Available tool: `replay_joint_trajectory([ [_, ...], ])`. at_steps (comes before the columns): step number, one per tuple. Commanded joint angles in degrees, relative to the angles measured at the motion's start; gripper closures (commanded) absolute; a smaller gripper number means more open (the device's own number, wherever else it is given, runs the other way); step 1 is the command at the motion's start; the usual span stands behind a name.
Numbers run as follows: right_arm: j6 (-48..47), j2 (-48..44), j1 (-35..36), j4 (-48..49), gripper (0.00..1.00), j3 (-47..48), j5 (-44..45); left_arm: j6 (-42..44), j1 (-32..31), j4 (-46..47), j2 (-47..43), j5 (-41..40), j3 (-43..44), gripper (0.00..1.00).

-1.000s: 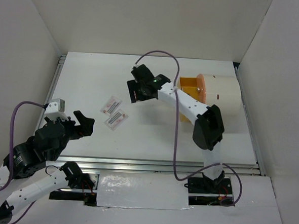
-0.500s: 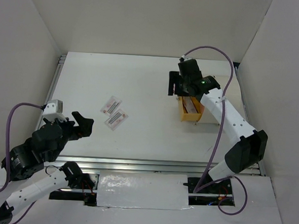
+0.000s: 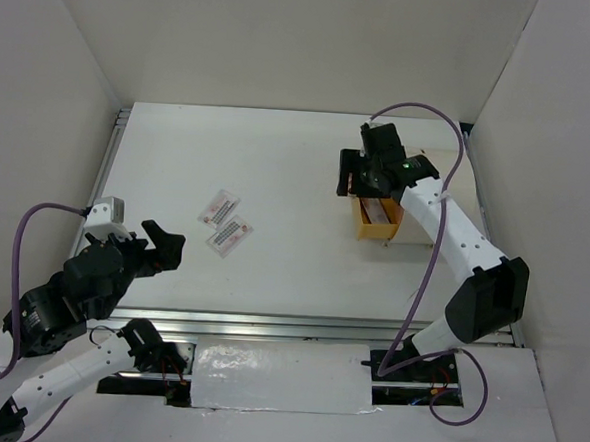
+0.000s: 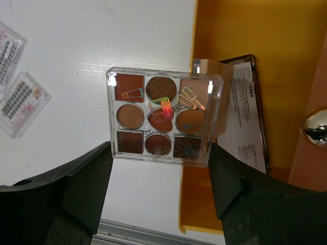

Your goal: Organize the makeup

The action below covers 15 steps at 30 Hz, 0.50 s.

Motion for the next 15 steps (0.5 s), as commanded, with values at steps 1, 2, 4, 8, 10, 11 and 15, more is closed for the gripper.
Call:
replay_joint_trajectory([
  [1,-0.12,-1.42,-1.62,1.62,0.42,-0.65,-1.06,0.73,-0.34,2.23,-0.19,-0.1,0.08,0.01],
  [2,-0.21,-1.42,-1.8,1.97,0.42,-1.08,-1.58,0.82,-0.25,2.15,-0.28,-0.1,0.08,0.01],
  [4,-0.12,-1.59,-2.15,2.59,0.42,-1.35,-2.55,0.82,-0.25,2.23,-0.28,-0.1,-0.01,0.01],
  [8,0.23,-1.33,-2.41,1.71,0.42,-0.65,-1.07,0.82,-0.34,2.23,0.07,-0.1,0.08,0.01],
  [10,0.5,-1.24,-2.5,0.57,0.42,-0.3,-0.18,0.91,-0.25,2.32,0.07,-0.1,0.08,0.01],
  [11,0.58,-1.24,-2.59,0.4,0.41,-0.38,1.04,0.91,-0.34,2.32,0.07,-0.01,0.08,0.01],
  [15,1.2,-1.15,-3.12,-1.1,0.4,-0.82,2.54,1.0,-0.34,2.32,0.07,-0.01,0.08,0.0],
])
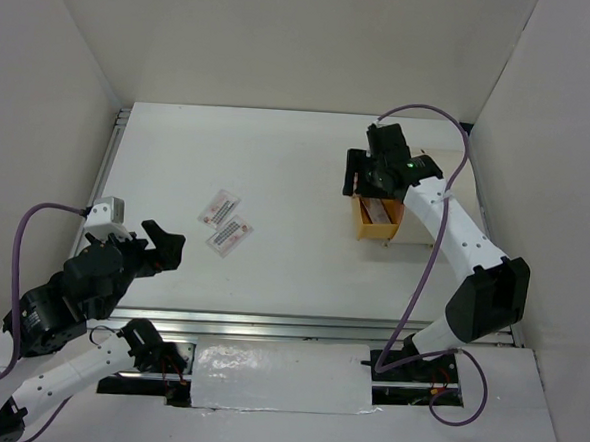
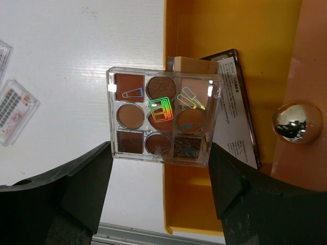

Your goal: Organize the makeup

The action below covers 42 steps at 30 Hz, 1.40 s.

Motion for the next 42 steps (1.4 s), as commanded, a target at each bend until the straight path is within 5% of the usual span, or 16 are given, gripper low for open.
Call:
replay_joint_trajectory([
  [1,0.83,-1.13,-0.84,-1.23,0.4,-0.3,2.37,1.0,-0.25,2.32,-0.02,-0.01,0.08,0.01],
  [9,0.92,-3.15,-2.95,-1.23,0.31,-2.06,0.87,0.91,-0.34,2.32,-0.37,-0.01,0.08,0.0],
  [15,0.83,-6.49,-3.13,-2.02,0.01,-1.54,1.05,1.0,-0.34,2.41,-0.37,0.17,-0.01,0.01],
  [24,1.27,-10.62,-3.04,-1.59,0.01,-0.04,-2.37,0.65,-0.34,2.23,-0.9,0.08,-0.01,0.01],
  [30,2.32,-11.93,-2.6,3.76,0.35,-5.11,-11.67,0.65,-0.34,2.32,-1.25,-0.1,-0.1,0.0],
  [33,3.46,-12.12,1.69,7.47,0.44,-7.6,-12.84,0.56,-0.34,2.23,-0.98,-0.18,-0.01,0.01],
  [37,3.64,-7.3,9.68,5.81,0.57,-4.54,-5.91,0.38,-0.34,2.06,-0.72,-0.27,-0.01,0.01],
  [40,5.22,-1.58,11.37,2.83,0.84,-1.37,4.88,0.29,-0.25,2.14,-0.72,-0.19,-0.1,0.01],
  [42,6.8,2.2,11.46,0.62,0.89,0.39,13.24,0.21,-0.34,2.15,-0.72,-0.1,-0.19,0.01],
])
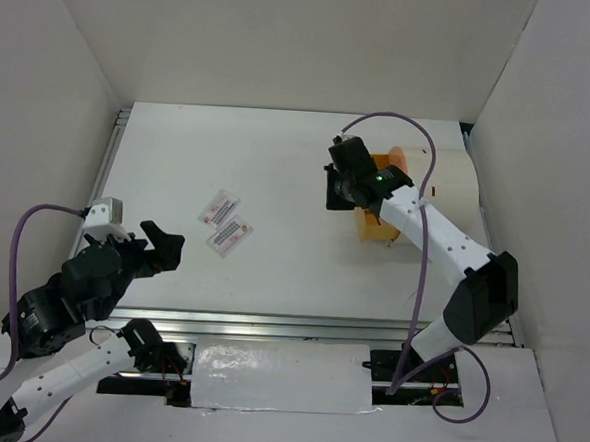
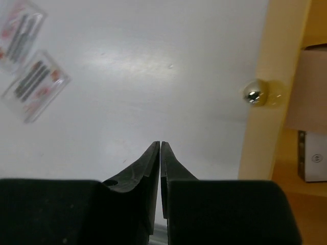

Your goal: Organize the makeup

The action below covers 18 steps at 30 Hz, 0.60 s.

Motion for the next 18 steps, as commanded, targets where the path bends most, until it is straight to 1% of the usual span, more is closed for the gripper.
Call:
replay_joint_trajectory([
  [1,2.61,5.15,-0.23,-3.64,0.9,4.64,15.59,0.34,-0.34,2.15,-0.13,-0.12,-0.12,0.01],
  [3,2.79,7.79,-0.32,-4.97,0.9,5.7,21.21,0.43,-0.42,2.15,0.13,-0.12,-0.12,0.01],
  [7,3.05,10.44,-0.58,-8.31,0.91,8.34,27.92,0.51,-0.43,2.15,0.57,-0.03,-0.03,0.01],
  [18,1.21,11.05,-5.94,-8.58,0.9,9.31,28.89,0.6,-0.42,2.23,0.57,-0.03,-0.03,0.0],
])
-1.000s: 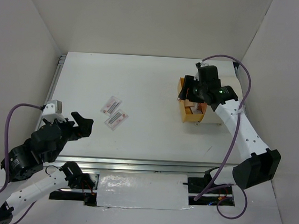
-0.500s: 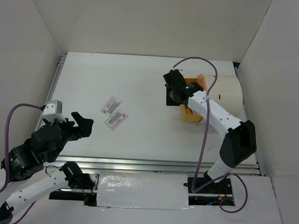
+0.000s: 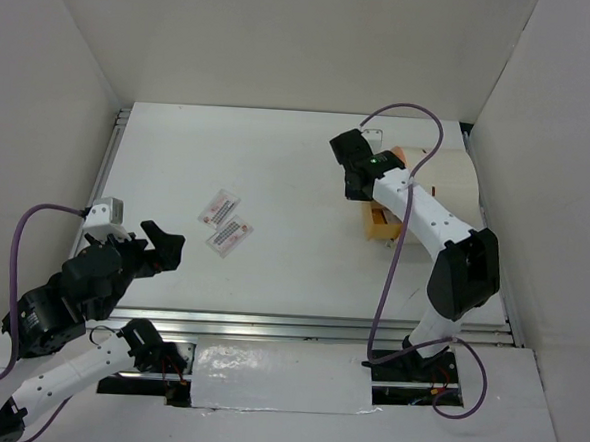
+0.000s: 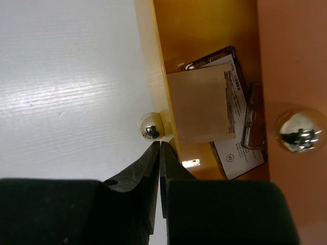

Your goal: Organize the makeup

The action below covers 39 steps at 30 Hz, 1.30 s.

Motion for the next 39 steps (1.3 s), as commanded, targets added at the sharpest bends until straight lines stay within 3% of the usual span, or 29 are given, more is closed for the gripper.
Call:
replay_joint_trajectory([
  [1,-1.0,-0.46,-2.21,-1.41,0.9,2.14,3.89,0.6,-0.4,2.23,0.57,-0.05,-0.03,0.01],
  [11,-3.02,-1.87,-5.28,-0.71,0.89,0.12,5.29,0.69,-0.31,2.23,1.19,-0.05,0.05,0.01],
  [28,-5.84,0.06,-5.99,-1.23,0.89,-0.59,15.57,0.69,-0.32,2.23,1.01,-0.23,-0.03,0.01],
  [39,-10.05,1.82,-1.42,0.26,0.86,-1.29,13.64,0.43,-0.4,2.06,0.75,-0.58,0.05,0.0],
])
